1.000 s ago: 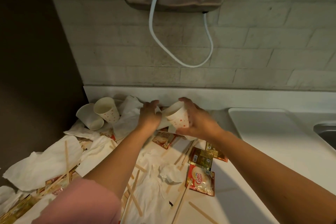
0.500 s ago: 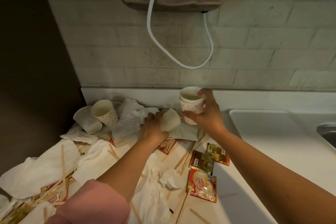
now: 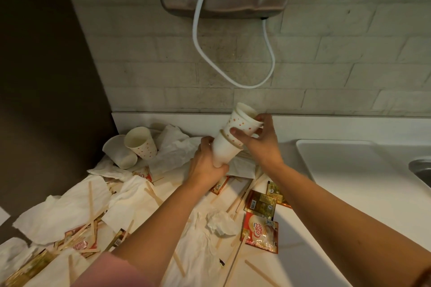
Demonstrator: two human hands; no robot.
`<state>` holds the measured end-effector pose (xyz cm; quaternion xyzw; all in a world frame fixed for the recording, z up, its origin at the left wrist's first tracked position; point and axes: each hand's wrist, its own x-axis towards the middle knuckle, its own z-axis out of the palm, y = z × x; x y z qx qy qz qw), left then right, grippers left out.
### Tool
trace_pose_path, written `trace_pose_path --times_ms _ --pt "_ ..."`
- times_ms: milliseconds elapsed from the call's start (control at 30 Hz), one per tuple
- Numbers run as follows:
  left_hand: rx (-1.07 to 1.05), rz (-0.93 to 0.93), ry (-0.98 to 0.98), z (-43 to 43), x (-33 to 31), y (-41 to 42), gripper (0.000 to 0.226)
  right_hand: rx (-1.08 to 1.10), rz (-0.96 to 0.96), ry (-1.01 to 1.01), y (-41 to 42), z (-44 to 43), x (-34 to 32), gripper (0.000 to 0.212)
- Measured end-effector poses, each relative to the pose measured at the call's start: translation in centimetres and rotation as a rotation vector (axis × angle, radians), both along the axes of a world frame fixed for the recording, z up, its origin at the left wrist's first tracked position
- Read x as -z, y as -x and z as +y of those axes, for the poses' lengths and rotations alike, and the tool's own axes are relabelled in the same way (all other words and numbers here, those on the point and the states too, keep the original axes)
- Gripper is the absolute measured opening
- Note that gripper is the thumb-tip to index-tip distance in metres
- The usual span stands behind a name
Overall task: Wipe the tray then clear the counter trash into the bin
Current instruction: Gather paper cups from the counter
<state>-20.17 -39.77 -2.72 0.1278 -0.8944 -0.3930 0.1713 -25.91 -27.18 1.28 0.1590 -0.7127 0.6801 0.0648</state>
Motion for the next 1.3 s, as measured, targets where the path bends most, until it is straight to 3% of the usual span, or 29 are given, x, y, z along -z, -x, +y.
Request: trace_pose_path --times_ms 267,500,700,900,967,1300 --pt "0.005 -0.030 -0.135 1.0 -1.4 -2.0 0.076 -0.196 -0.043 -0.154 -1.6 -0.2 0.2 0.042" --pt "0.042 -0.061 -0.252 1.5 -2.1 -4.2 0.077 -0.311 -0.077 -0.224 -4.0 0.6 -0.1 0.056" --pt "0.146 -0.110 -0.375 2.2 -3.0 -6.4 0.062 -0.249 -0.060 -0.246 -6.7 3.0 -1.1 0.061" --pt "0.281 0.005 -0.609 4.2 -5.0 -9.8 0.049 -0.225 -0.121 -0.289 -11.7 6.2 -2.0 0.057" --pt "0.352 0.031 -0.573 5.1 -5.4 -11.2 0.050 -0.222 -0.140 -0.304 -13.9 7.7 -2.3 0.056" --pt "0.621 -0.080 -0.517 13.6 -5.8 -18.8 0.015 -0.010 -0.177 -0.470 -24.7 17.6 -3.0 0.047"
